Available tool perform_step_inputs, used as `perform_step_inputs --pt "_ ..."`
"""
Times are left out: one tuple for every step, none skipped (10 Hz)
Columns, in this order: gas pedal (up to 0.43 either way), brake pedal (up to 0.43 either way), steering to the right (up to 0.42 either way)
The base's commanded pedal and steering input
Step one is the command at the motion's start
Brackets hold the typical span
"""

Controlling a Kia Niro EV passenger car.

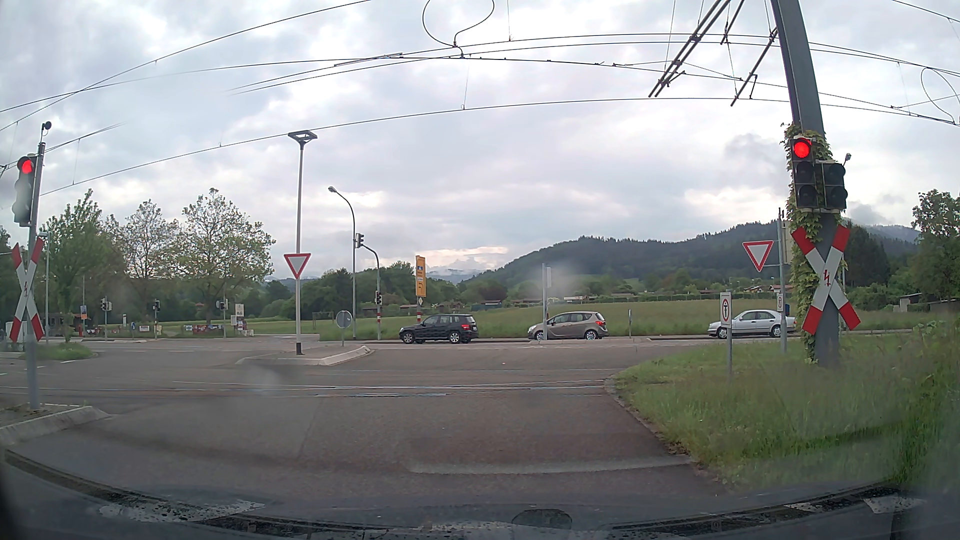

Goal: Follow the waypoints while adhering to traffic rules and regulations

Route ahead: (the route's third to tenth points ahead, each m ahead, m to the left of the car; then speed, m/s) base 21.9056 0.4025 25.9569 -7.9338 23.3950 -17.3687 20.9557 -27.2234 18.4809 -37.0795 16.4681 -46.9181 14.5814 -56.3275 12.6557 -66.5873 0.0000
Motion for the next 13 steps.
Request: perform_step_inputs --pt "0.000 0.268 -0.059" --pt "0.000 0.268 -0.058" --pt "0.000 0.268 -0.059" --pt "0.000 0.268 -0.059" --pt "0.000 0.262 -0.059" --pt "0.000 0.268 -0.059" --pt "0.000 0.262 -0.058" --pt "0.000 0.262 -0.059" --pt "0.000 0.268 -0.059" --pt "0.000 0.262 -0.058" --pt "0.000 0.262 -0.059" --pt "0.000 0.268 -0.059" --pt "0.000 0.268 -0.059"
